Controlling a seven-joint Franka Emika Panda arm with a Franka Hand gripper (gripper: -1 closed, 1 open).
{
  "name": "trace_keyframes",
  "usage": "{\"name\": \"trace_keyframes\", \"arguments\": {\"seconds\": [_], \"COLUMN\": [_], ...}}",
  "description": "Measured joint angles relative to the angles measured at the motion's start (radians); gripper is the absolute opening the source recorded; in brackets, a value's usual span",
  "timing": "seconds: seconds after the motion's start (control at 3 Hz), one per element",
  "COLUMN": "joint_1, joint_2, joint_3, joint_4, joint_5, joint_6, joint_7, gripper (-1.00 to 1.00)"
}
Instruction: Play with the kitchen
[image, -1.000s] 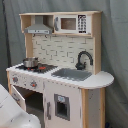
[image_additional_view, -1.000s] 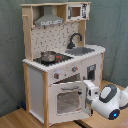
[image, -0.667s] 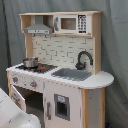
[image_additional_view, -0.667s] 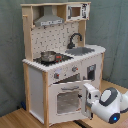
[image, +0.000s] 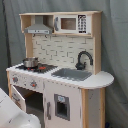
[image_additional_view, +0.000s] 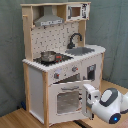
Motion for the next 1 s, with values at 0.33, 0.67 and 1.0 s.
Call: {"name": "trace_keyframes", "arguments": {"seconds": [0.33, 0.67, 1.0], "joint_1": [-0.019, -0.051, -0.139], "joint_2": [-0.001, -0.033, -0.079], "joint_3": [0.0, -0.003, -0.01], "joint_4": [-0.007, -0.007, -0.006], "joint_5": [0.009, 0.003, -0.004], "joint_6": [-0.032, -0.103, -0.081], "joint_7": [-0.03, -0.084, -0.073], "gripper": [1.0, 1.0, 1.0]}}
